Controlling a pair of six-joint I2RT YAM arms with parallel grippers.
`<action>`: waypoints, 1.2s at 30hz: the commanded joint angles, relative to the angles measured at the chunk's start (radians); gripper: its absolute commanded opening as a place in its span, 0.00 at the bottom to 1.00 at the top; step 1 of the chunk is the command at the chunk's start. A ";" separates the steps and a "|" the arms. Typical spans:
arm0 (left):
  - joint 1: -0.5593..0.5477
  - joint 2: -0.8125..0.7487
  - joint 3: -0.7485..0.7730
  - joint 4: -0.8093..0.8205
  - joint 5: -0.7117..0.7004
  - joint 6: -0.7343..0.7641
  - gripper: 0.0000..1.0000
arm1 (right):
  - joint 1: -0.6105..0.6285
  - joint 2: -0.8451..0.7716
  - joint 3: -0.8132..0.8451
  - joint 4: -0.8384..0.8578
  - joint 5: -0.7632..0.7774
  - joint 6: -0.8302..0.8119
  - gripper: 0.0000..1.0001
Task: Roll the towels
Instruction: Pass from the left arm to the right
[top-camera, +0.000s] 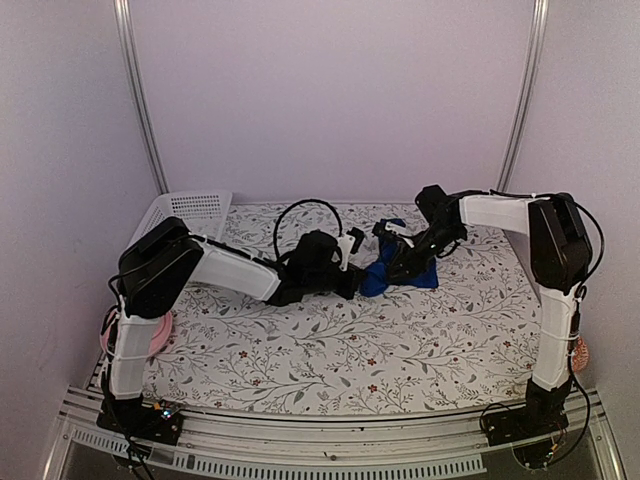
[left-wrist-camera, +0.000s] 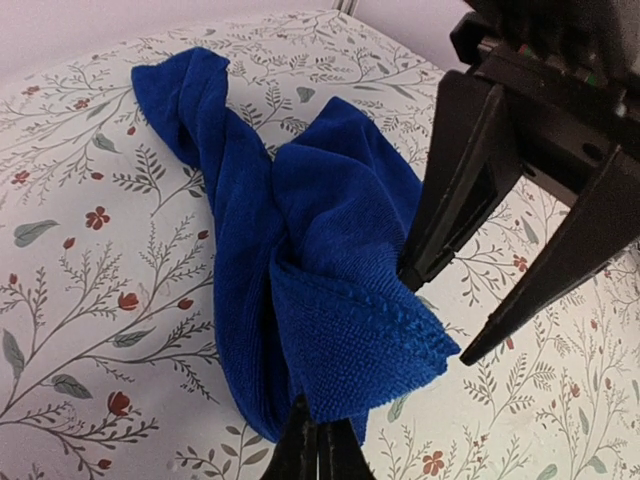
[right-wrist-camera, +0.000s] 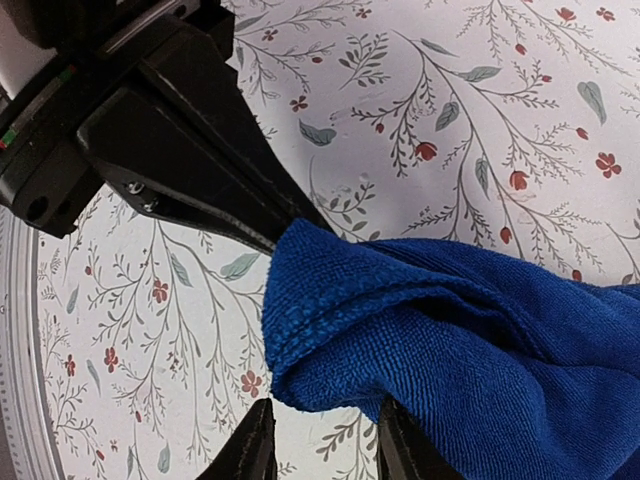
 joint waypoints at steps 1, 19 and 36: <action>0.013 -0.004 -0.001 0.035 0.021 -0.015 0.00 | -0.002 0.002 -0.005 0.048 0.026 0.028 0.36; 0.013 0.029 0.025 0.035 0.055 -0.040 0.00 | 0.001 0.017 0.008 0.102 0.048 0.109 0.15; 0.014 0.020 0.005 0.034 0.055 -0.048 0.00 | 0.001 -0.108 -0.074 0.231 0.116 0.132 0.02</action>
